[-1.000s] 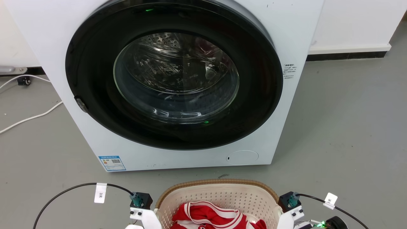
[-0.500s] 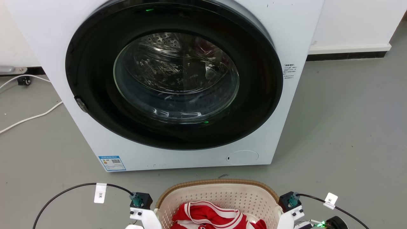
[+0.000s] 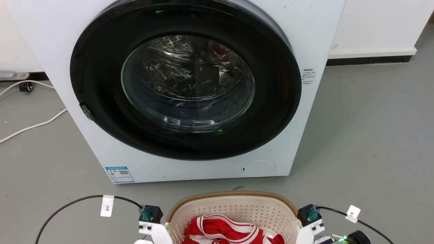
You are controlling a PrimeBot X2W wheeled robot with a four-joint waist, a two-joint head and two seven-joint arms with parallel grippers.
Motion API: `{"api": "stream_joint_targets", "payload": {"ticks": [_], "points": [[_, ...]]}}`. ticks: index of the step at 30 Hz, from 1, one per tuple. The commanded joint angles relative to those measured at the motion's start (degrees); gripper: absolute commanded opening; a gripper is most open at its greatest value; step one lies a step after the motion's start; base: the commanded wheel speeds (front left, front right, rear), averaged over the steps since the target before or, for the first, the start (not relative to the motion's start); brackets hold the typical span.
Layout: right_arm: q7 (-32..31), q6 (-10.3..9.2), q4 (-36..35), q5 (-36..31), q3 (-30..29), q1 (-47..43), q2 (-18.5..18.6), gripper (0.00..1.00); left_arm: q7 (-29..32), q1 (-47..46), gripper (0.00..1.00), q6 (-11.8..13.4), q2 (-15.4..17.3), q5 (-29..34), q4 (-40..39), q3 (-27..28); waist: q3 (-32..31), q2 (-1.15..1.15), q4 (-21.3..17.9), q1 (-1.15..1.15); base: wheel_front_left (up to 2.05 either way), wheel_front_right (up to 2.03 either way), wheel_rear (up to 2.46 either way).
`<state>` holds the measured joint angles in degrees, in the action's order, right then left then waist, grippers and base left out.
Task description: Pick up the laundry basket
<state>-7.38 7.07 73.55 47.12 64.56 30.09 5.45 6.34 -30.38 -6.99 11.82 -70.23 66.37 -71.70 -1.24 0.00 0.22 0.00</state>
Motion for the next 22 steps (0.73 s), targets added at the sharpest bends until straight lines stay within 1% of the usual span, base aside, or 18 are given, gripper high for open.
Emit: {"api": "stream_joint_targets", "payload": {"ticks": [1,22], "points": [[0.32,0.76,-0.53,0.06,0.65,0.47,-0.93,0.00,-0.71,-1.15,0.00,-0.83,-1.27,-0.08,-0.94,-0.15,-0.01,0.00,0.01,0.00,0.00,0.00,0.00],[0.55,0.77,-0.30,2.53,3.02,0.16,-0.69,0.00,-0.85,-0.71,0.00,-0.83,-1.35,-1.21,-1.06,-1.01,-0.18,0.00,0.26,0.00,0.00,0.00,0.00]]}}
